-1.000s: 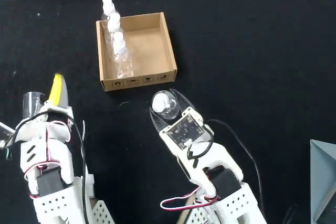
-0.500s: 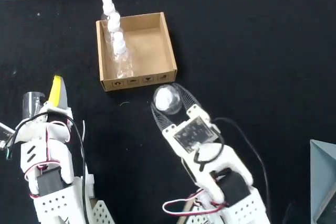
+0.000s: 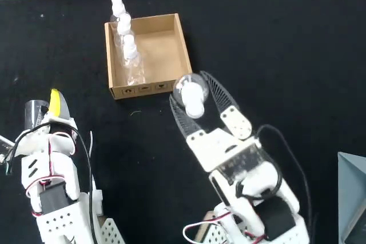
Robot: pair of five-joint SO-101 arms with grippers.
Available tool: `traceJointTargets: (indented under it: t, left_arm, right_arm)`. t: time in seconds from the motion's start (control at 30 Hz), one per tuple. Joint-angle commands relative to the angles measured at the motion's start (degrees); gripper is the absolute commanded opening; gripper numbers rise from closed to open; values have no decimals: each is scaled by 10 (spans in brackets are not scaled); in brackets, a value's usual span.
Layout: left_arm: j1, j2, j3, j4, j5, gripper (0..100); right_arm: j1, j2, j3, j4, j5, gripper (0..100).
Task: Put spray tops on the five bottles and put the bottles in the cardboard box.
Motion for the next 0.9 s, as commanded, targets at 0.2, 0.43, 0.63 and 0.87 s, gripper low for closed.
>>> traceJointTargets:
  t: [0.2, 0.43, 0.63, 0.87]
  left_arm:
    - [-1, -9, -9, -2, -8, 177]
    - [-7, -9, -9, -2, -9, 179]
    - [-7, -9, -9, -2, -9, 180]
    - [-7, -9, -9, -2, -9, 180]
  right_arm:
    - [32, 277, -184, -74, -44, 12]
    - [32, 415, -244, -115, -81, 12]
    - [40, 503, -264, -178, -81, 12]
    - [90, 594, -291, -226, -151, 12]
